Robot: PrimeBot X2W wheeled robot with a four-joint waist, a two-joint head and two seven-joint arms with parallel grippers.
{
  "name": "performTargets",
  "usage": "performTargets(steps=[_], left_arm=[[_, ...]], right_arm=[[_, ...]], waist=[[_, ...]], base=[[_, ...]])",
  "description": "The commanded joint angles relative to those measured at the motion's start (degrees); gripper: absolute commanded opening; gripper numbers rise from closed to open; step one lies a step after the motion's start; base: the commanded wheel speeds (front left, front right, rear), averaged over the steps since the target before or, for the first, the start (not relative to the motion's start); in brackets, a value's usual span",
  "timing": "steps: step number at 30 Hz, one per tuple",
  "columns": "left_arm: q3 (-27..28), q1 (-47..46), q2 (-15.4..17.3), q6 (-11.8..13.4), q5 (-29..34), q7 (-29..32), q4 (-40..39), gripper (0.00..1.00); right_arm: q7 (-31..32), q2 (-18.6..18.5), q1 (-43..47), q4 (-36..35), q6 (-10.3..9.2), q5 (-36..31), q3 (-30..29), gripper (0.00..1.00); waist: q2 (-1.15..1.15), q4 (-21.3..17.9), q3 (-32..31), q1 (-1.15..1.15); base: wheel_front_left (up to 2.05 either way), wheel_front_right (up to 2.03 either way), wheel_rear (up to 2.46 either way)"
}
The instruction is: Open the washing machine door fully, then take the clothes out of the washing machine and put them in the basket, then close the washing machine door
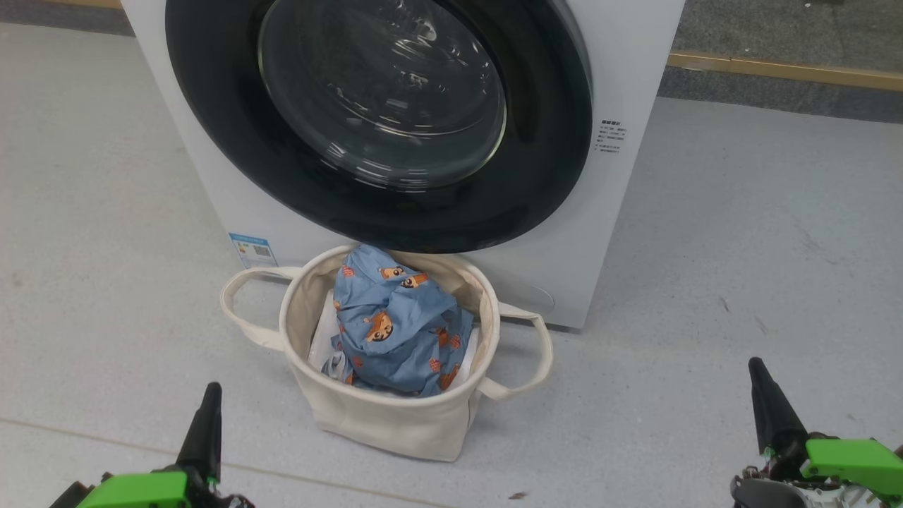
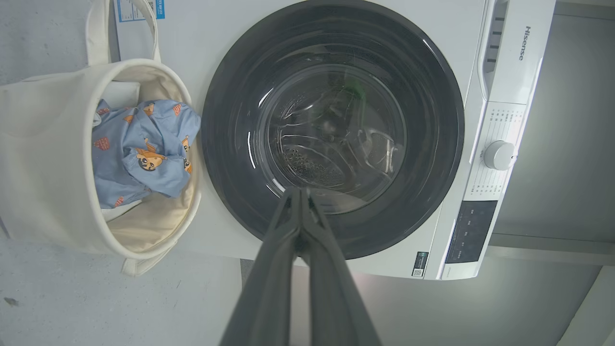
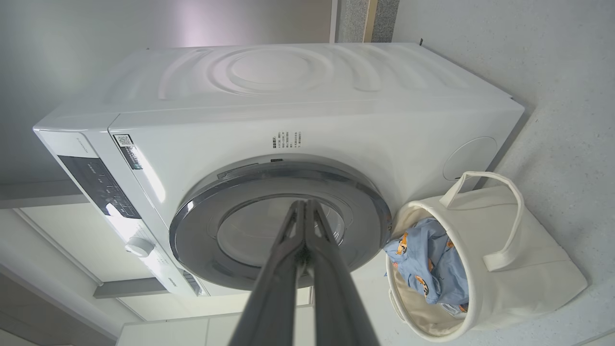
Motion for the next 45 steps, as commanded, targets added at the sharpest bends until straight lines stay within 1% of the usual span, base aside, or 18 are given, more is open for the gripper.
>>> performTargets(steps=[1, 45], left_arm=[[2.06, -1.5, 0.42, -0.4, 0.63, 0.41, -2.05, 0.0], [2.42, -1.53, 0.17, -0.4, 0.93, 0.7, -2.04, 0.0]], right_arm=[[0.32, -0.35, -2.74, -1.75, 0.01, -0.25, 0.92, 0.0], [0.52, -0.18, -2.77, -1.74, 0.01, -0.46, 0.67, 0.0]], waist=[[0.0, 0.0, 0.0, 0.0], [0.0, 0.0, 0.0, 0.0]], base=[[0.0, 0.0, 0.0], [0.0, 0.0, 0.0]])
